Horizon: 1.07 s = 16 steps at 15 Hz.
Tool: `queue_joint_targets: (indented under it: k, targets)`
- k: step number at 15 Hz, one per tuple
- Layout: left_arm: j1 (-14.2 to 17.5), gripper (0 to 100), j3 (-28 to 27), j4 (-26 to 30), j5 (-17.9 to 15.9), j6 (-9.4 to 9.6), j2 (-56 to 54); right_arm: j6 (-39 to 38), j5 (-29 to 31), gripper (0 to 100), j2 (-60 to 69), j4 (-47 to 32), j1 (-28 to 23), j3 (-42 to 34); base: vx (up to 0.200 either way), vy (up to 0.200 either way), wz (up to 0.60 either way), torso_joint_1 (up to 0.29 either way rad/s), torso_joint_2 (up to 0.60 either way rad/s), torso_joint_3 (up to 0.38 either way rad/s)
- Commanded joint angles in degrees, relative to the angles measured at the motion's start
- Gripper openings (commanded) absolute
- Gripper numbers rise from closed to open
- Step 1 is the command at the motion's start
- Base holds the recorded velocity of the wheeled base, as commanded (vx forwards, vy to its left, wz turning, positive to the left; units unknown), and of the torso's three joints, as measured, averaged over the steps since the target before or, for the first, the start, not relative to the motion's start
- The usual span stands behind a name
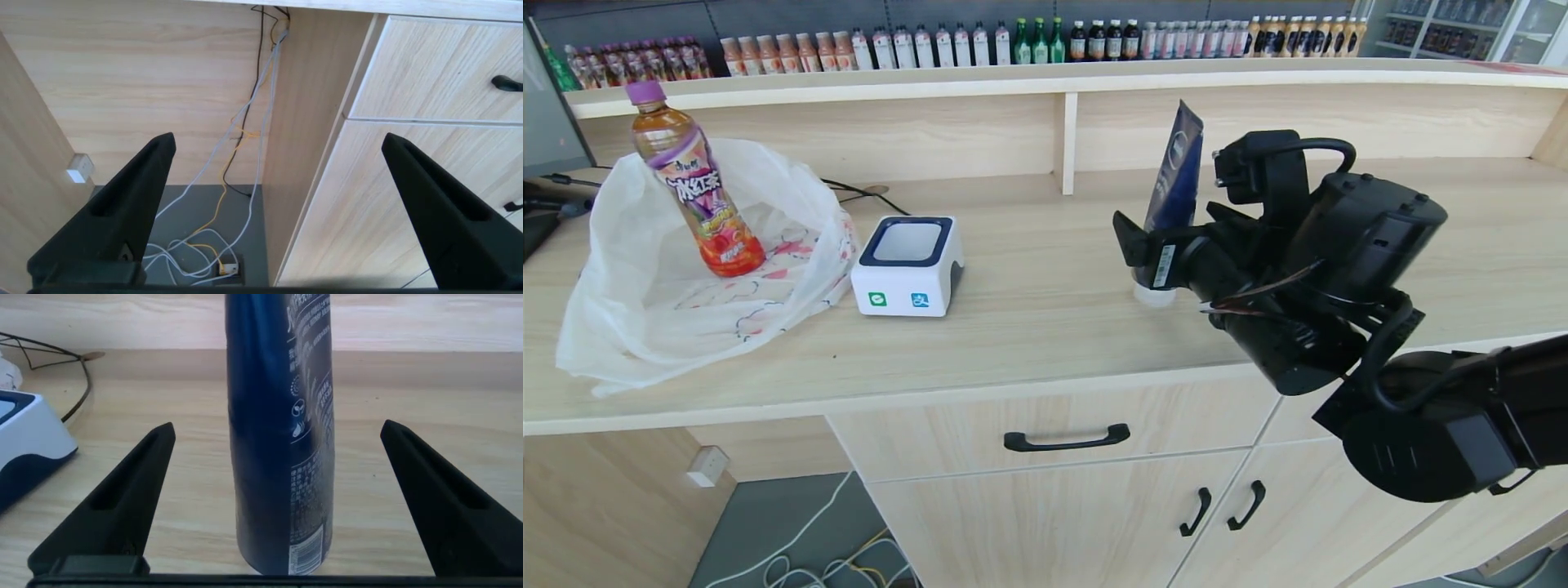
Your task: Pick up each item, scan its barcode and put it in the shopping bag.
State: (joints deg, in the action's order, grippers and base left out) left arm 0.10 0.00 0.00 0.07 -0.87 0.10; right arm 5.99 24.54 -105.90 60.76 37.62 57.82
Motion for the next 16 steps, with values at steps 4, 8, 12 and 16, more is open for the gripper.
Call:
queue_joint_targets:
  k: [4,8,12,16]
  targets:
    - [0.0,100,0.0,0.0,0.0,-0.01,0.0,0.0,0.2,100,-2.3,-1.3,-1.3,3.1,0.000,0.000,0.00,0.000,0.00,0.000]
    - [0.0,100,0.0,0.0,0.0,-0.01,0.0,0.1,0.2,100,-3.6,-1.3,-3.1,4.3,0.000,0.000,0.00,0.000,0.00,0.000]
    - [0.0,100,0.0,0.0,0.0,-0.01,0.0,0.0,1.3,100,-4.1,-1.3,-3.6,4.2,0.000,0.000,0.00,0.000,0.00,0.000]
    - [0.0,100,0.0,0.0,0.0,-0.01,0.0,0.0,1.3,100,-4.8,-1.3,-3.7,4.3,0.000,0.000,0.00,0.000,0.00,0.000]
